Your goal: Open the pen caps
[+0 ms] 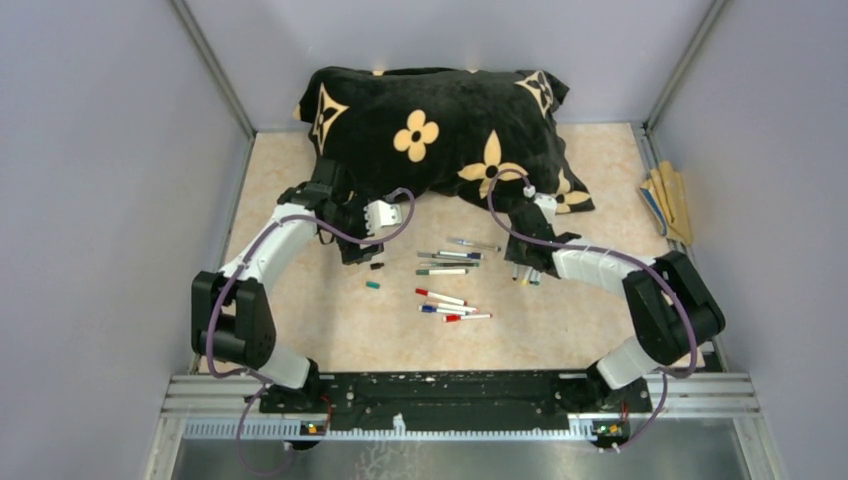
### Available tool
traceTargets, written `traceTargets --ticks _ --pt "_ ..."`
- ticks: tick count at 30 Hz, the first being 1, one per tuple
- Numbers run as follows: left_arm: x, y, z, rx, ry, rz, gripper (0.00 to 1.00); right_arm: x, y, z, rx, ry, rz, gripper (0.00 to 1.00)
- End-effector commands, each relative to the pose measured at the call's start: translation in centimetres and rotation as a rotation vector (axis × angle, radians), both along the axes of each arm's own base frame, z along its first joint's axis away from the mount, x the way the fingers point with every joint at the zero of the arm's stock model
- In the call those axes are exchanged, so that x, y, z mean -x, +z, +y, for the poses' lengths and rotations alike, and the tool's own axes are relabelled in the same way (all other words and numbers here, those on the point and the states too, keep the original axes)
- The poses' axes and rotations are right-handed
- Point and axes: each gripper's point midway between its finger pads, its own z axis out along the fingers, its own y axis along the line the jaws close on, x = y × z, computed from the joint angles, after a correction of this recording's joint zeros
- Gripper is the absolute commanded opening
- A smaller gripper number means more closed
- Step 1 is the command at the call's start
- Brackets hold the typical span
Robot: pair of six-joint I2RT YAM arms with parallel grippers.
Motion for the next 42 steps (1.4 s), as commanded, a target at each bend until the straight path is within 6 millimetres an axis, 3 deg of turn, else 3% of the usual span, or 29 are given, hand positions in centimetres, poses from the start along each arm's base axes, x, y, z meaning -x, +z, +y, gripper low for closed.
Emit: traceTargets --ticks 1,5,10,12,16,20,24,32,42 --pt "0.7 2.2 -0.8 0.082 0.012 0.016 0.99 -1.0 4.5 2.1 -0.079 0.07 -0.121 0.42" --pt "0.2 3.6 -0.2 0.129 0.062 0.014 0.99 -0.3 6.3 5.0 -0.1 0.221 -0.183 0.4" --pt "0.0 5.2 1.2 0.196 0.132 0.031 0.99 1.9 8.1 12.6 -0.176 0.665 -0.263 0.4" --pt "0.4 5.6 1.7 0.223 0.15 0.047 0.99 2.9 8.0 15.0 -0.208 0.804 -0.254 0.39" --pt "1.8 5.6 2.5 0.266 0.166 0.085 0.99 3.3 7.2 17.4 -0.242 0.939 -0.229 0.37" --pt "2.7 5.2 4.0 0.284 0.206 0.106 0.99 3.7 6.0 19.0 -0.261 1.025 -0.191 0.35" --pt "3.7 4.6 5.0 0.294 0.234 0.135 0.99 5.8 5.6 20.0 -0.24 1.093 -0.191 0.34" --pt "4.3 3.7 5.1 0.292 0.232 0.151 0.99 10.3 4.0 19.1 -0.207 1.126 -0.177 0.34" --pt "4.7 3.7 5.1 0.288 0.227 0.162 0.99 8.7 2.1 20.2 -0.148 1.111 -0.153 0.3"
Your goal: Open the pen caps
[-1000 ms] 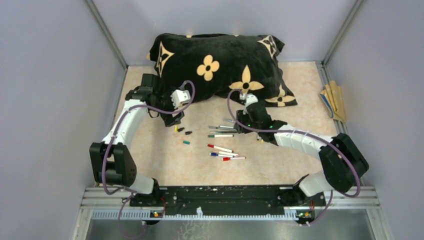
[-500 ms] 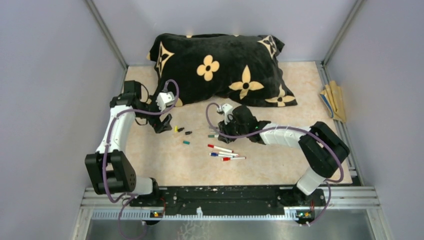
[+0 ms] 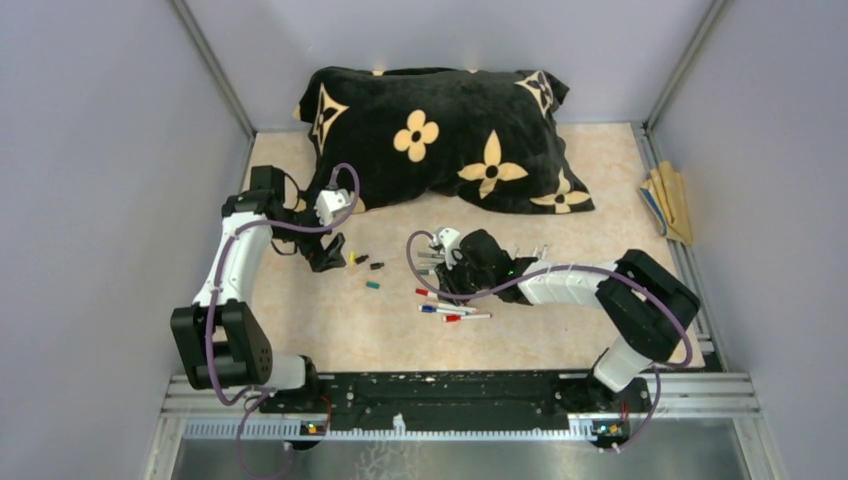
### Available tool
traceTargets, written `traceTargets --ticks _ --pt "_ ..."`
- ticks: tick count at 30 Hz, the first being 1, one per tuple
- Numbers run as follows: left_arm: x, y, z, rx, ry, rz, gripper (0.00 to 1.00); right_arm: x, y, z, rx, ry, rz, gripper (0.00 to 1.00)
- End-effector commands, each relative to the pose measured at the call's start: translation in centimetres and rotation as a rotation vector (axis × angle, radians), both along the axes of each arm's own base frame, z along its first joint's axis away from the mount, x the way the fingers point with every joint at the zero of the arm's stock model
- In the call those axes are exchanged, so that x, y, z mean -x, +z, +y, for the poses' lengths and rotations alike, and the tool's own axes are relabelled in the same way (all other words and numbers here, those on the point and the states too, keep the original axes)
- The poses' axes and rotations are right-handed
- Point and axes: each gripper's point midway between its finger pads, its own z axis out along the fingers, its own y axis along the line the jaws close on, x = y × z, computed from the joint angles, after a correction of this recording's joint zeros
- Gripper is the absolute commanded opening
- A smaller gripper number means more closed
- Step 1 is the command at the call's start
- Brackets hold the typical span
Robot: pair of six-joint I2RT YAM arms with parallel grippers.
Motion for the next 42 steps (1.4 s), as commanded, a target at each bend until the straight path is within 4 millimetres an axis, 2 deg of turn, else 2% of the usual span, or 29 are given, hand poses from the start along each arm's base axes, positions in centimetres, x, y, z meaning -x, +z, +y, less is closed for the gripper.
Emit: traceTargets --ticks 1,9,17,21,25,31,37,42 --pt "0.8 0.3 -0.5 0.029 -0.031 -0.003 0.99 -2.1 0.7 1.7 -0.007 -0.006 -0.07 0.29" --pt "0.7 0.4 -0.5 0.028 -0.037 -0.008 0.99 -2.2 -1.1 0.8 0.065 -0.017 -0.083 0.22" --pt "0.6 1.0 -0.6 0.031 -0.044 -0.006 0.99 -0.8 -3.4 -0.2 0.179 -0.003 -0.113 0.19" --pt "0.4 1.4 -0.8 0.044 -0.056 -0.011 0.99 -0.9 -3.9 -0.7 0.216 0.006 -0.154 0.1" --pt "0.8 1.7 -1.3 0.068 -0.092 -0.008 0.99 -2.0 -2.0 -0.5 0.199 -0.015 -0.221 0.0" --pt "1.6 2.1 -2.5 0.122 -0.174 -0.053 0.99 -2.9 2.9 0.8 0.134 0.01 -0.299 0.0" --pt "3.4 3.0 -4.3 0.173 -0.316 -0.112 0.97 -0.7 7.5 2.7 -0.001 0.1 -0.237 0.0" --pt "4.8 3.3 -5.9 0.097 -0.464 -0.225 0.97 1.3 10.7 4.1 -0.125 0.132 -0.115 0.0"
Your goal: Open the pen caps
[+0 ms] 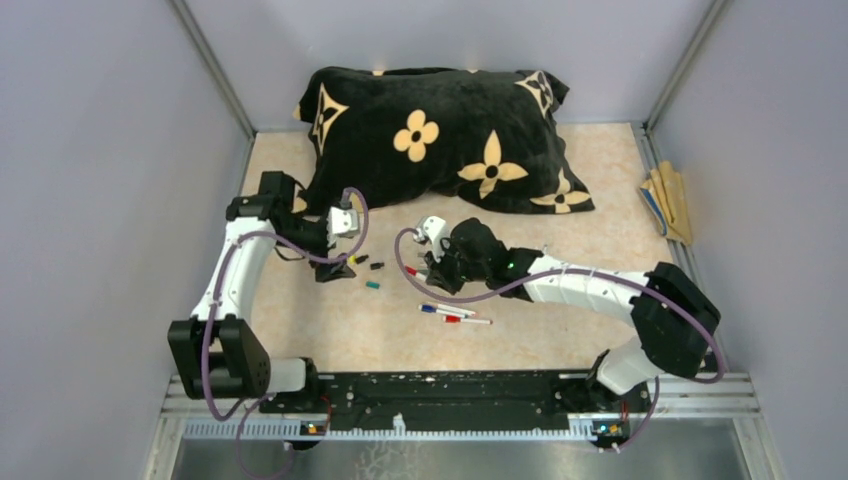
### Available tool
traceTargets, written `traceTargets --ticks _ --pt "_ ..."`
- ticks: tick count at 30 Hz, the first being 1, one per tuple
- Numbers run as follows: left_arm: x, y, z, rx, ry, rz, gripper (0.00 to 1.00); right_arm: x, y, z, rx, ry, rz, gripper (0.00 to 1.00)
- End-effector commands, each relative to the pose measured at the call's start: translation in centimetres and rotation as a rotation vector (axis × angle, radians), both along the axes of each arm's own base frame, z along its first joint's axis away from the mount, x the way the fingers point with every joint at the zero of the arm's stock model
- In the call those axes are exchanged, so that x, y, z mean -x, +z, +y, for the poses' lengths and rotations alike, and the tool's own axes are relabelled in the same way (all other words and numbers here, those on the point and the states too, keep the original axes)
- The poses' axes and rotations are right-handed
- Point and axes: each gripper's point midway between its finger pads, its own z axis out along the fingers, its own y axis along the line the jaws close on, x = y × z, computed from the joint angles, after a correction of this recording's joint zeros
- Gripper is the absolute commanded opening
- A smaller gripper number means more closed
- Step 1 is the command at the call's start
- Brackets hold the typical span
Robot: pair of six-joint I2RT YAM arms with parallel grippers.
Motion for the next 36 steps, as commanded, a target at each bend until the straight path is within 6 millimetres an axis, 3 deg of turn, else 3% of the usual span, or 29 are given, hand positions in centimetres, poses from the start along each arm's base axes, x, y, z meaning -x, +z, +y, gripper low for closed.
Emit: traceTargets --ticks 1,8,16,19,23,32,36 --pt "2.2 1.1 -2.8 -0.022 -0.205 -0.177 0.97 2.1 5.2 2.4 -0.169 0.066 0.125 0.0" --pt "2.9 1.5 -4.7 -0.171 -0.385 -0.495 0.98 2.7 8.0 4.4 -0.301 0.12 0.282 0.0" --pt "3.5 1.2 -6.1 -0.21 -0.469 -0.581 0.94 3.2 9.0 6.1 -0.349 0.179 0.389 0.0" --pt "3.6 0.2 -6.2 -0.249 -0.5 -0.601 0.91 3.3 9.1 6.5 -0.363 0.187 0.408 0.0" --pt "3.3 -1.2 -5.9 -0.303 -0.52 -0.585 0.76 2.9 9.5 7.0 -0.389 0.187 0.417 0.0" --pt "3.0 -1.2 -6.6 -0.312 -0.516 -0.582 0.53 2.1 9.2 8.0 -0.403 0.17 0.445 0.0" --pt "2.9 -1.5 -6.5 -0.325 -0.51 -0.566 0.32 1.7 9.2 8.3 -0.406 0.161 0.454 0.0"
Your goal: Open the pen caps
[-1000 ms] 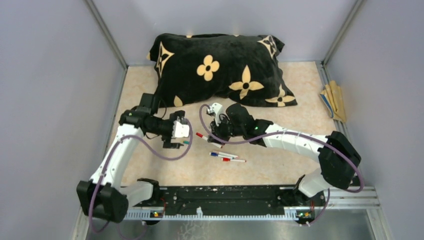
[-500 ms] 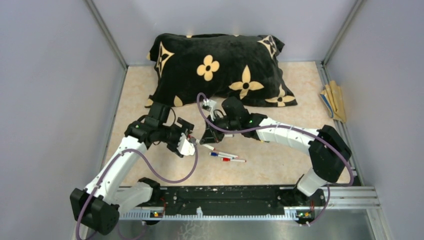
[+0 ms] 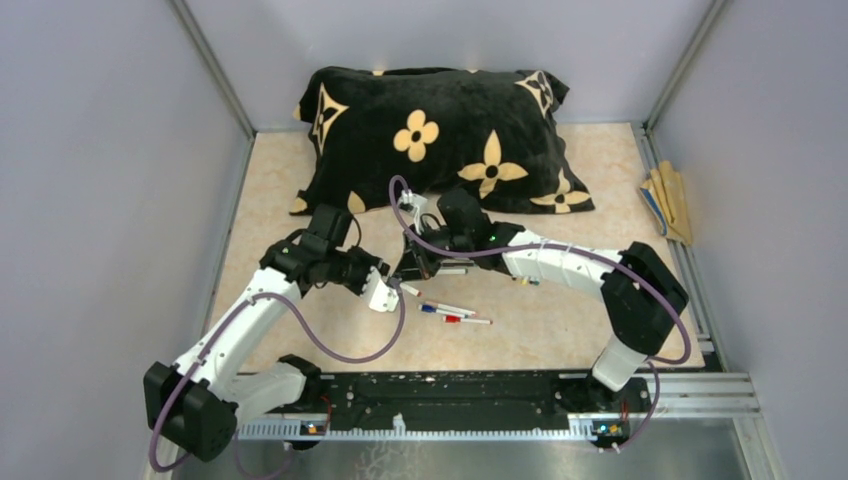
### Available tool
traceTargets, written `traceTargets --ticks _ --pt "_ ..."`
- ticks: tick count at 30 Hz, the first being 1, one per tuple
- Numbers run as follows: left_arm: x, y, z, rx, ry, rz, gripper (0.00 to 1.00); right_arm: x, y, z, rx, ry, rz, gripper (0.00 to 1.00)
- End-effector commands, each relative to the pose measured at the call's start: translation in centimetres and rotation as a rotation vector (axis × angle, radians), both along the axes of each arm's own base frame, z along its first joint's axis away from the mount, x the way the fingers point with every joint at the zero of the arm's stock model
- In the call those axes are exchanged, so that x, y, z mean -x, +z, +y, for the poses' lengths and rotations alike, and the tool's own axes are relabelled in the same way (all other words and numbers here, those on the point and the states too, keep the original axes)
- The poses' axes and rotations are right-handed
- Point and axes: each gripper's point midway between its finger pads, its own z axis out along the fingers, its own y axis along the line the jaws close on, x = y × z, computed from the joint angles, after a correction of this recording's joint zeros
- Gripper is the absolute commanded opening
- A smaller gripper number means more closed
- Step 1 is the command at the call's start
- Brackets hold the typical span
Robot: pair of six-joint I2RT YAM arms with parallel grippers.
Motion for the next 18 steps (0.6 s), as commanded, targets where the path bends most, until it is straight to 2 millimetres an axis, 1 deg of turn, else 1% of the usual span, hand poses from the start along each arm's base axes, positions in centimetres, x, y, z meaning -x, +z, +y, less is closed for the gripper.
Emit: traceTargets --ticks 1,3,4,6,9,10,12,18 --pt "-0.4 -0.2 0.0 -0.02 0.006 -0.005 0.24 -1.2 2.4 1.1 -0.069 -0.003 -0.026 0.0" --pt "-0.8 -0.3 0.1 -0.029 0.026 -0.01 0.06 -1.4 2.0 1.0 -0.061 -0.014 -0.017 0.0" --pt "-1.1 -0.3 0.1 -0.029 0.039 -0.013 0.0 -1.4 1.9 0.9 -0.058 -0.019 -0.01 0.0" --pt "-1.4 0.1 0.1 -0.017 0.061 -0.017 0.0 -1.4 1.5 0.8 -0.057 -0.03 0.002 0.1" --pt "-1.6 0.4 -0.2 0.004 0.071 -0.023 0.0 -1.1 1.6 1.0 -0.09 -0.039 0.041 0.23" --pt "-1.6 0.4 -0.2 0.004 0.069 -0.025 0.0 -1.0 1.7 1.1 -0.104 -0.038 0.049 0.25" --pt "-1.6 0.5 -0.2 0.003 0.072 -0.025 0.0 -0.8 1.8 1.3 -0.123 -0.033 0.069 0.27" --pt "-1.9 0.8 -0.2 0.013 0.086 -0.033 0.0 -0.3 1.8 1.5 -0.135 -0.01 0.093 0.28"
